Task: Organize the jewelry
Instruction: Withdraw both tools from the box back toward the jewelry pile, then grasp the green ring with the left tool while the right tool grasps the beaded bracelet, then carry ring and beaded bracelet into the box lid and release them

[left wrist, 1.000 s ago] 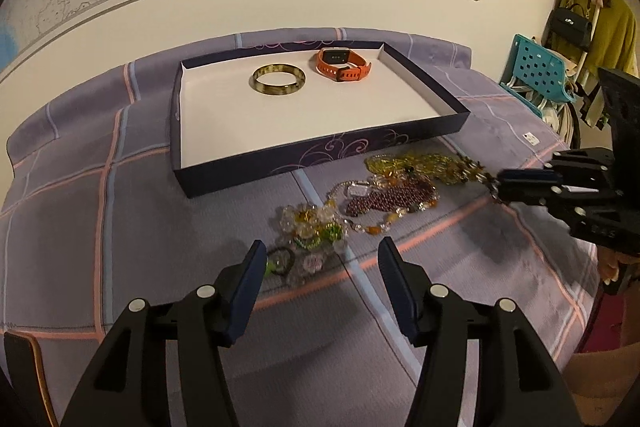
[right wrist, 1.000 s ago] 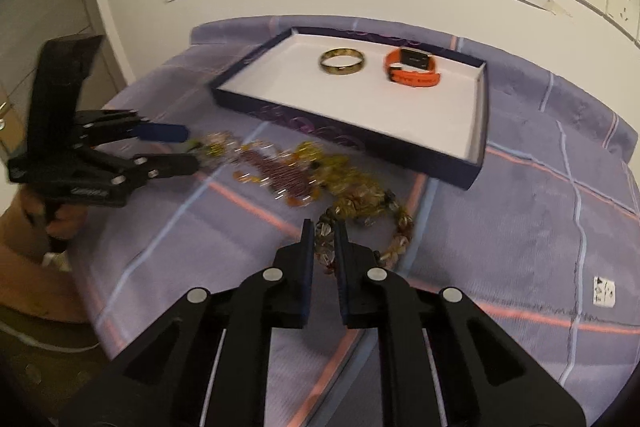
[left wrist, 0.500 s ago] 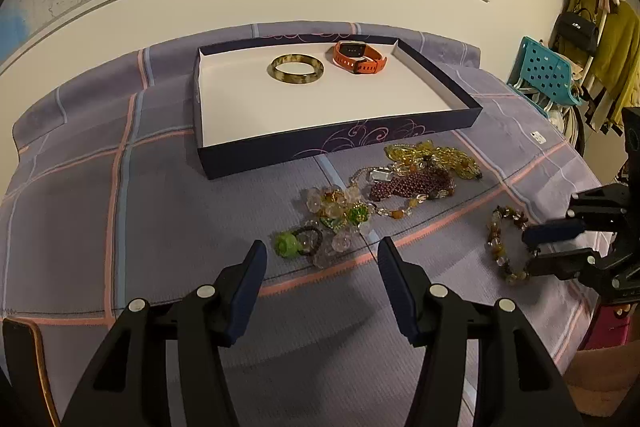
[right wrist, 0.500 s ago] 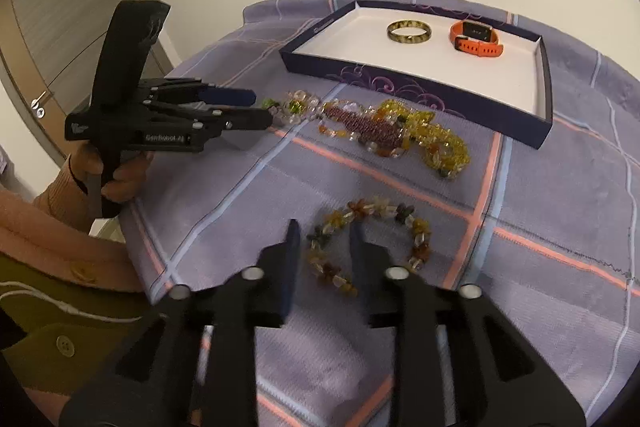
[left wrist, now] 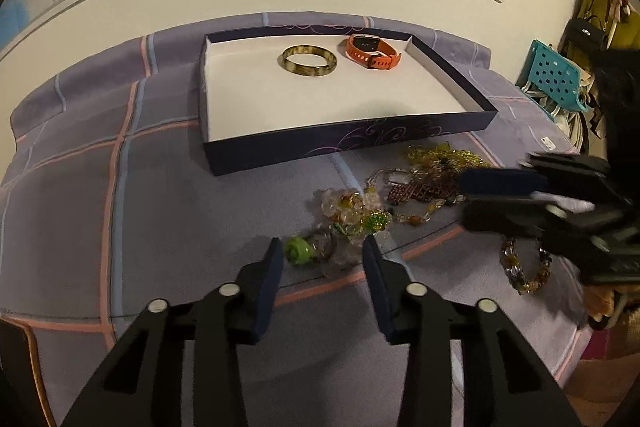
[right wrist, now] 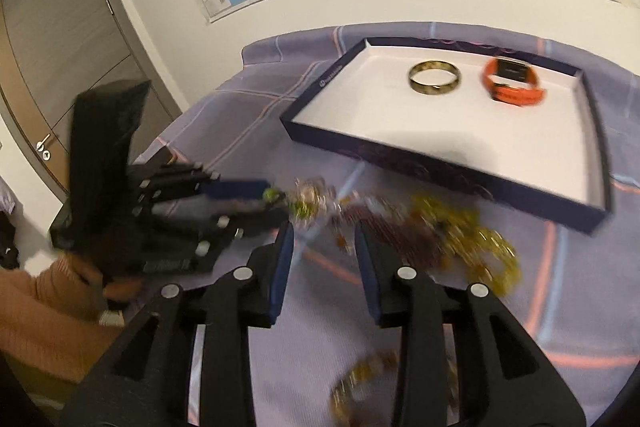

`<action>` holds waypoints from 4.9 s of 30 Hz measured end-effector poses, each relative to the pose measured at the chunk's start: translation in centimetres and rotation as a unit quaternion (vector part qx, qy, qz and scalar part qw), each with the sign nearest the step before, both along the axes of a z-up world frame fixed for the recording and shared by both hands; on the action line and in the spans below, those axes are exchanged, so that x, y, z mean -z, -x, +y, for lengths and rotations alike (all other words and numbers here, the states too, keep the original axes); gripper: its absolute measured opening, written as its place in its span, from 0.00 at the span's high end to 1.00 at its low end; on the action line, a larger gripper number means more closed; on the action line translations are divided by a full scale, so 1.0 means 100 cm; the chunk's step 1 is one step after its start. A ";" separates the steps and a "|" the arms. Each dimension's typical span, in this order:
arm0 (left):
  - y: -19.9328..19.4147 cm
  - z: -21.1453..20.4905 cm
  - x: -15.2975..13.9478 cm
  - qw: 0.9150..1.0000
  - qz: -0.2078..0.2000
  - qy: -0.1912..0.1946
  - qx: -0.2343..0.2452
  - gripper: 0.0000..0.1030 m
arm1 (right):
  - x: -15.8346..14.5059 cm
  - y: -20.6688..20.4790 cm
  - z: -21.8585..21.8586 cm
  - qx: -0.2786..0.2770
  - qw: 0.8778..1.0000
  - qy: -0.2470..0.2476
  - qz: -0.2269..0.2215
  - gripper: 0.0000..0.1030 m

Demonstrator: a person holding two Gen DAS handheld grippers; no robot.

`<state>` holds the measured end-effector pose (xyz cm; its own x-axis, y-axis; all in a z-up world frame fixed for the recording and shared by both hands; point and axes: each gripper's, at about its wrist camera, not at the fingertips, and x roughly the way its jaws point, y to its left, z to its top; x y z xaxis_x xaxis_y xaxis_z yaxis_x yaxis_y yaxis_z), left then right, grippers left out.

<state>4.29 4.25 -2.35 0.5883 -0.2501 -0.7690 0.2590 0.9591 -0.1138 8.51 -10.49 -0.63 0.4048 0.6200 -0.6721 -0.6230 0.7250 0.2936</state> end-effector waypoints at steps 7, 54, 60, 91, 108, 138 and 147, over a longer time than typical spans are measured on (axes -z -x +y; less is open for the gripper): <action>0.007 0.009 -0.002 1.000 -0.002 0.008 -0.005 0.66 | 0.017 -0.020 0.039 -0.029 0.999 0.029 0.021 0.78; 0.010 0.022 -0.012 0.999 -0.018 0.014 -0.025 0.65 | 0.000 0.017 -0.028 -0.050 0.986 -0.133 0.089 0.82; 0.021 0.014 -0.021 0.999 -0.030 0.016 -0.001 0.65 | 0.009 0.012 -0.059 0.031 0.992 -0.094 0.081 0.64; 0.042 -0.031 -0.019 0.991 -0.007 0.067 0.113 0.90 | 0.012 0.048 -0.084 0.071 0.997 0.001 0.007 0.58; 0.040 -0.013 -0.019 0.994 -0.007 0.077 0.083 0.90 | 0.028 0.054 -0.086 0.095 0.991 0.095 -0.014 0.79; -0.013 -0.009 -0.062 0.994 -0.061 0.060 0.060 0.90 | -0.060 0.008 -0.080 0.098 0.990 0.006 -0.100 0.90; -0.057 -0.012 -0.072 0.996 -0.068 0.044 0.042 0.90 | -0.075 -0.044 -0.077 0.111 0.988 -0.003 -0.109 0.90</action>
